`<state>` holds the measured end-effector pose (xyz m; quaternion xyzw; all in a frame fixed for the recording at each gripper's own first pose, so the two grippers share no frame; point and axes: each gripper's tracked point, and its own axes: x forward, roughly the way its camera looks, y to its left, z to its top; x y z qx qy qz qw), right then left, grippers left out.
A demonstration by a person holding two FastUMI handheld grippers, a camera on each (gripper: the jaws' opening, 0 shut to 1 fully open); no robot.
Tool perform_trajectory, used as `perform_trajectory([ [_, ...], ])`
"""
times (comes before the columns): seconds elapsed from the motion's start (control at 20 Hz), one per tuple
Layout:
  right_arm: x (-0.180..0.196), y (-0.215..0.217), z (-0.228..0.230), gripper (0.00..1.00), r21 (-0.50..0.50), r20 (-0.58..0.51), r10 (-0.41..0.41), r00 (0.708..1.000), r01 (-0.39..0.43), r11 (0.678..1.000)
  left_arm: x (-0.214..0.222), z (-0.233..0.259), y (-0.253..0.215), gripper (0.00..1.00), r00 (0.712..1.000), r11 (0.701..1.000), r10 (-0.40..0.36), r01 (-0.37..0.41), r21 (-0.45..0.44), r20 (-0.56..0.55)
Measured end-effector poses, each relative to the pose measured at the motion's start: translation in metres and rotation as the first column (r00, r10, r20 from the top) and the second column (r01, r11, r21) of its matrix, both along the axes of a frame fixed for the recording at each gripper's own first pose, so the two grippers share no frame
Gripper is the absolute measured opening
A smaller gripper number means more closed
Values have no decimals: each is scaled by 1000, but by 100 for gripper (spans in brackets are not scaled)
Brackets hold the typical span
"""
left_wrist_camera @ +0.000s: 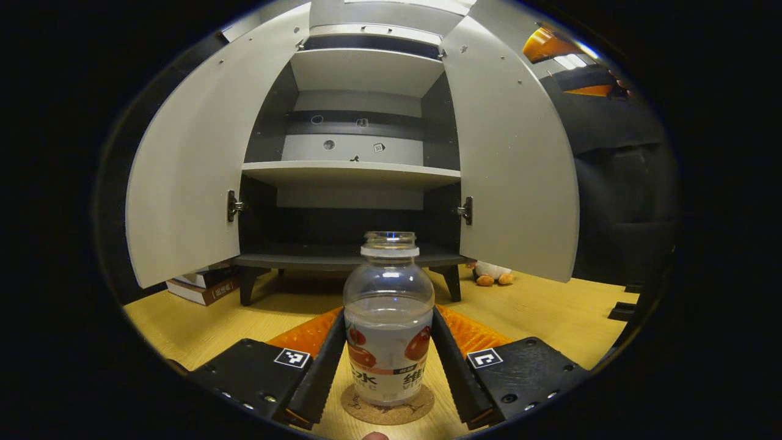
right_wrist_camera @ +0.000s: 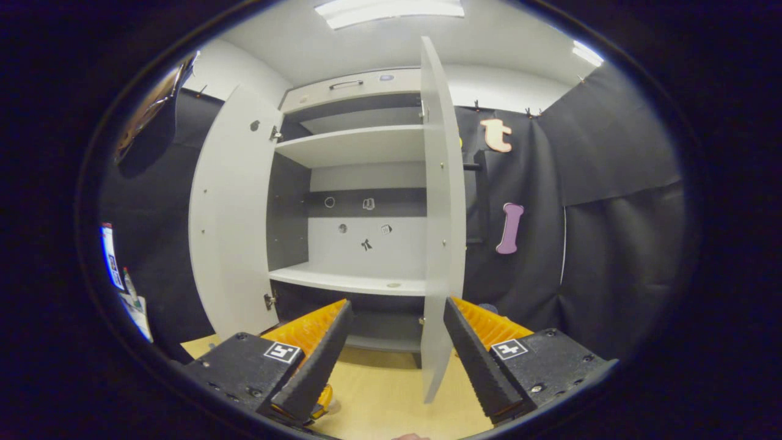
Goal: Grasp the bottle in the cabinet with the left hand and place it on the coaster, then close the right door with the right hand and the left door with the left hand.
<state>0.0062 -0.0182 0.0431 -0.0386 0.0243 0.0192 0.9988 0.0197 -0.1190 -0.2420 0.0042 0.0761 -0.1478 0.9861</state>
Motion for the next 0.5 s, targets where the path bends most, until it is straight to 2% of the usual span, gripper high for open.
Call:
perform_trajectory([
  [0.05, 1, 3, -3, 98, -2, -17, 8, 1000, -8, 1000, -4, 0, -2, 77, 1000, 1000, -11, 11, 8, 5],
  [0.1, 1, 5, -5, 94, -4, -25, 14, 1000, -14, 1000, -7, -1, -1, 77, 1000, 1000, -4, 3, 17, 8],
  [0.15, 2, 7, -4, 99, -2, -25, 18, 1000, -18, 1000, -7, 1, -1, 78, 1000, 1000, -1, 1, 18, 24],
  [0.5, 3, 13, -2, 99, 12, -13, 29, 1000, -28, 1000, -12, -2, 0, 78, 1000, 1000, -15, 15, 21, 2],
])
